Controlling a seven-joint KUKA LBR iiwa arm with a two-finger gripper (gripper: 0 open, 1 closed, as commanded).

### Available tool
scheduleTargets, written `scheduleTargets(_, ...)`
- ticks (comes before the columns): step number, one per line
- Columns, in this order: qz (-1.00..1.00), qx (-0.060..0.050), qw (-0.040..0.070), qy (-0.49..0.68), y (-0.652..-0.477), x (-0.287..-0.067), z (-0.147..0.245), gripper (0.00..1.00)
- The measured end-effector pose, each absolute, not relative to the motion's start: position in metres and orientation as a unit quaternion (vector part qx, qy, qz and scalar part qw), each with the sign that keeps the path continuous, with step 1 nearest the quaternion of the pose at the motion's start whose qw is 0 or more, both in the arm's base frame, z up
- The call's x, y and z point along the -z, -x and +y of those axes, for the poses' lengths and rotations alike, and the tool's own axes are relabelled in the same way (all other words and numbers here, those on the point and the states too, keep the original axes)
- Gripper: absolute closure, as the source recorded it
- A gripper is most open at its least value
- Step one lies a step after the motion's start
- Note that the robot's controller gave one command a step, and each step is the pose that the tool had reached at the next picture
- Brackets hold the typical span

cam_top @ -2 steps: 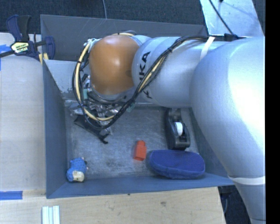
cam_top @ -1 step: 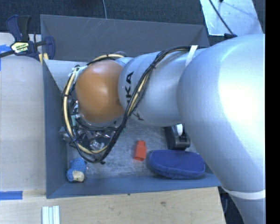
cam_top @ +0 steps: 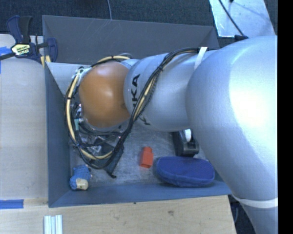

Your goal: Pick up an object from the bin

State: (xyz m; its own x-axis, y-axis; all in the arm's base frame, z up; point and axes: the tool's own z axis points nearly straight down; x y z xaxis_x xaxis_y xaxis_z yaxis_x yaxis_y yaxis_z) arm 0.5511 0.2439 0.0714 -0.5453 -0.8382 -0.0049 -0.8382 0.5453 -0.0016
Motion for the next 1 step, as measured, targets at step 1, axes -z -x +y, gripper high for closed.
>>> scheduleTargets(1,0.884,0.001,0.006,0.468,-0.5473,-0.2183,0.201,1.0)
